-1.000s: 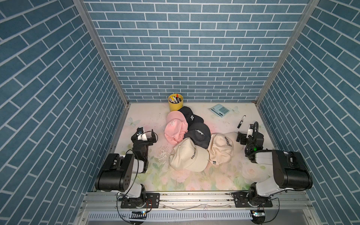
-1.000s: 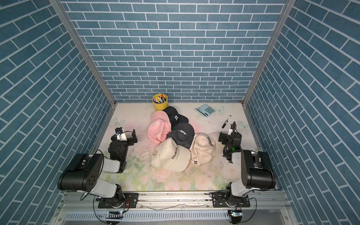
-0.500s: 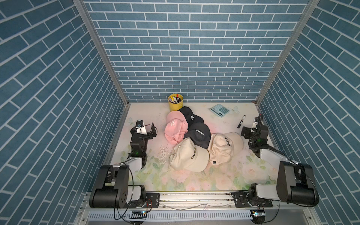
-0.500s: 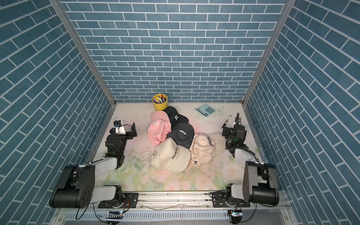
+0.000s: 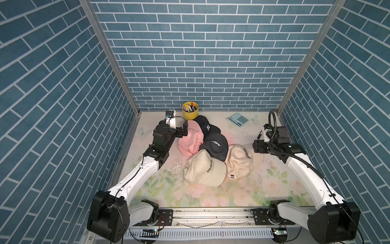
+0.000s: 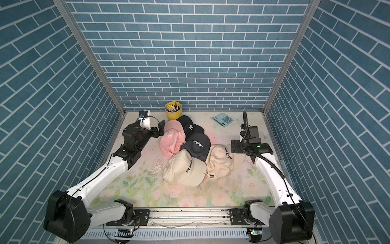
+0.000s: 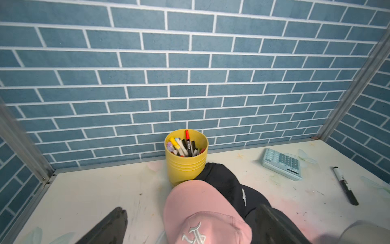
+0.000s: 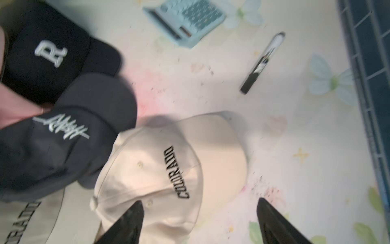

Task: Open the adjustable buckle of the baseball cap
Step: Pick up the baseball cap from the center of the board.

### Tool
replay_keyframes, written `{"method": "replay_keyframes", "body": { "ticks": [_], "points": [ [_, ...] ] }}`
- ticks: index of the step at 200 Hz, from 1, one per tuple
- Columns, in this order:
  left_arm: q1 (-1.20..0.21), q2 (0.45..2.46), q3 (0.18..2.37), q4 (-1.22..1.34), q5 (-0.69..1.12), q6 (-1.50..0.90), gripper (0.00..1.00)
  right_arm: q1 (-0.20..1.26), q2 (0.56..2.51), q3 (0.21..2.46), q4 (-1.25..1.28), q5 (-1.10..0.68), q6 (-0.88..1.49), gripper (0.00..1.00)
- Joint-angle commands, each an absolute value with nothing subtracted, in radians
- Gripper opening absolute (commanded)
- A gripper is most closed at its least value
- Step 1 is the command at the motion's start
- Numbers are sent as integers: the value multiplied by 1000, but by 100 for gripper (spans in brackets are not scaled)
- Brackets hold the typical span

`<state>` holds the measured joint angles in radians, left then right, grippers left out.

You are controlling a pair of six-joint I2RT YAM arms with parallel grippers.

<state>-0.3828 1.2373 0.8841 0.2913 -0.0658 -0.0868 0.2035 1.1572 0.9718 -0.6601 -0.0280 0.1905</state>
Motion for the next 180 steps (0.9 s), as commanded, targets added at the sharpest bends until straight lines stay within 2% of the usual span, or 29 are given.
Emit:
{"method": "replay_keyframes", "body": {
  "ticks": [1,38,72,129,180],
  "points": [
    [-448,1280,956,187,-74,-101,100,221,1139,921,-808,-50,311,82],
    [-557,1326,1011,172,-70,-96,100,306,1100,848,-714,-136,277,80],
    [-621,1345,999,173,-107,-94,100,386,1158,846,-705,-147,196,78],
    [-650,1350,1002,191,-137,-99,100,453,1305,858,-622,-59,135,70],
    [-669,1370,1013,201,-155,-86,100,502,1327,829,-525,66,80,67]
  ]
}}
